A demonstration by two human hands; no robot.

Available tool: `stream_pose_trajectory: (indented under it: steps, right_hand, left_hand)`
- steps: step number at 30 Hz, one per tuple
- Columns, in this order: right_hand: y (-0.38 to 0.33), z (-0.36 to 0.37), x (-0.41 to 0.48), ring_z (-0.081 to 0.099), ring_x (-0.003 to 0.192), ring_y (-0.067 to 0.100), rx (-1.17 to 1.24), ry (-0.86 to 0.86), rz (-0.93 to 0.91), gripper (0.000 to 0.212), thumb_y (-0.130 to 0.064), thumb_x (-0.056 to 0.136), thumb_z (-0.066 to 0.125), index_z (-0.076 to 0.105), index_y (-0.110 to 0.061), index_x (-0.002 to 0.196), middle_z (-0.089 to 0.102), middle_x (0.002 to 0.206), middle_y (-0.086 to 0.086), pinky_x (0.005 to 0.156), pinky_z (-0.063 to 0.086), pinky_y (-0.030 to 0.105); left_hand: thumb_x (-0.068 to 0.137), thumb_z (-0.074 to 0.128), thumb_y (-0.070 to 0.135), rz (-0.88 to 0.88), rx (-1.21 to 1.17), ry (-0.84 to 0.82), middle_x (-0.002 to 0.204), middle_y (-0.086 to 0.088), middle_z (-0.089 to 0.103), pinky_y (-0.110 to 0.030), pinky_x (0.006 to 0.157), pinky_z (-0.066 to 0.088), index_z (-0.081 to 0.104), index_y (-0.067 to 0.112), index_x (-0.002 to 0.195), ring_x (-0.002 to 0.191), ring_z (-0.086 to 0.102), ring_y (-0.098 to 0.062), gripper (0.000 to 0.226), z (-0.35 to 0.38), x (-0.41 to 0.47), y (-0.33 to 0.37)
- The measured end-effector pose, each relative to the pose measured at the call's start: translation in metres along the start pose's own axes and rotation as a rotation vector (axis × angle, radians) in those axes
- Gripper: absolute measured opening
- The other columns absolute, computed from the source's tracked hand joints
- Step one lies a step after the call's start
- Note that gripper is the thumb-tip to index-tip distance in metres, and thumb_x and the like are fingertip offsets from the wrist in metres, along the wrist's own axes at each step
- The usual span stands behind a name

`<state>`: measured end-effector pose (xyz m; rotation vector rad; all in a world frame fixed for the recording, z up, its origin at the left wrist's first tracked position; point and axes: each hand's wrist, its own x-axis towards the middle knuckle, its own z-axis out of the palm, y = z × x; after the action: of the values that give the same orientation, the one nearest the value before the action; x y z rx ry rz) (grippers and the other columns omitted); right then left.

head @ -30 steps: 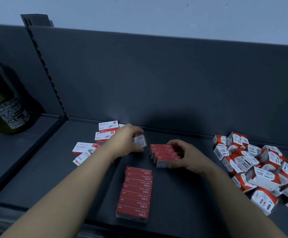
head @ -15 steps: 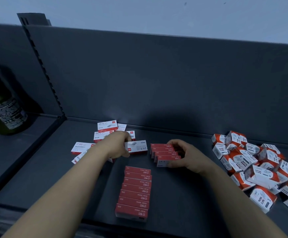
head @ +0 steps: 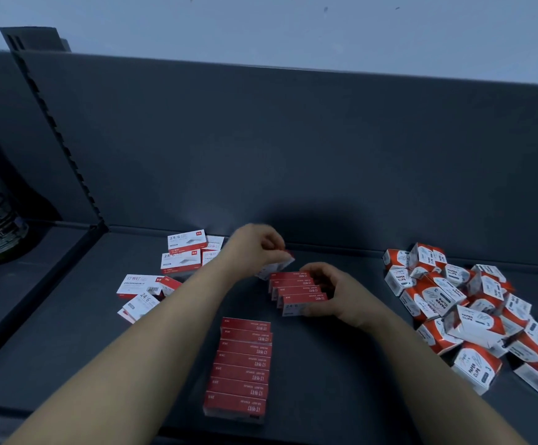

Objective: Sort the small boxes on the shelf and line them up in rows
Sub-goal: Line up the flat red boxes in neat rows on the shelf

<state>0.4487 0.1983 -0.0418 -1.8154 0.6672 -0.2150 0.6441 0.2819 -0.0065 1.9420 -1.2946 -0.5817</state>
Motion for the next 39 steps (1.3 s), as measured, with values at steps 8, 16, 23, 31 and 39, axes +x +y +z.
stream_pose_trajectory:
  steps: [8,16,23,31,39]
  right_hand:
    - [0.005,0.003,0.007,0.049,0.11,0.007,-0.123,0.029,-0.015,0.105,-0.014,0.066,0.085,0.023,-0.037,0.147,0.04,0.128,-0.007,0.084,0.044,0.007]
    - [0.005,0.014,0.007,0.019,0.138,0.01,-0.236,0.074,-0.027,0.115,-0.027,0.062,0.086,0.012,-0.032,0.151,0.018,0.151,-0.01,0.116,0.021,0.03]
    - [0.005,0.026,0.007,0.056,0.111,0.009,0.097,0.077,0.012,0.103,0.006,0.075,0.072,0.006,-0.015,0.151,0.053,0.126,-0.004,0.1,0.045,0.027]
    - [0.008,0.027,0.01,0.043,0.126,0.017,-0.072,0.051,0.005,0.11,-0.003,0.077,0.068,-0.012,-0.024,0.15,0.008,0.155,-0.002,0.085,0.043,0.013]
    - [-0.013,0.015,0.01,0.042,0.12,0.011,-0.411,0.022,-0.064,0.084,-0.019,0.066,0.078,0.035,-0.024,0.138,0.03,0.136,-0.006,0.093,0.041,0.019]
  left_hand:
    - [0.099,0.046,0.026,0.009,0.219,-0.282,0.119,0.01,0.063,-0.02,0.089,0.039,0.062,0.022,0.124,0.105,0.056,-0.006,0.03,0.01,-0.004,-0.008]
    - [0.097,0.049,0.032,-0.172,-0.026,-0.114,0.134,-0.001,0.054,-0.027,0.094,0.04,0.046,0.016,0.135,0.115,0.053,-0.015,0.041,0.015,-0.013,-0.004]
    - [0.101,0.043,0.026,-0.43,-0.768,-0.089,0.113,-0.021,0.062,-0.036,0.083,0.05,0.048,-0.003,0.124,0.09,0.062,-0.024,0.037,0.039,-0.027,0.015]
    - [0.1,0.043,0.028,-0.449,-0.763,-0.147,0.121,-0.024,0.062,-0.043,0.096,0.049,0.053,0.0,0.123,0.108,0.061,-0.032,0.038,0.035,-0.032,0.014]
    - [0.089,0.061,0.041,-0.171,0.138,-0.212,0.149,0.007,0.037,-0.018,0.099,0.026,0.035,0.024,0.146,0.135,0.035,-0.01,0.065,-0.02,-0.078,0.011]
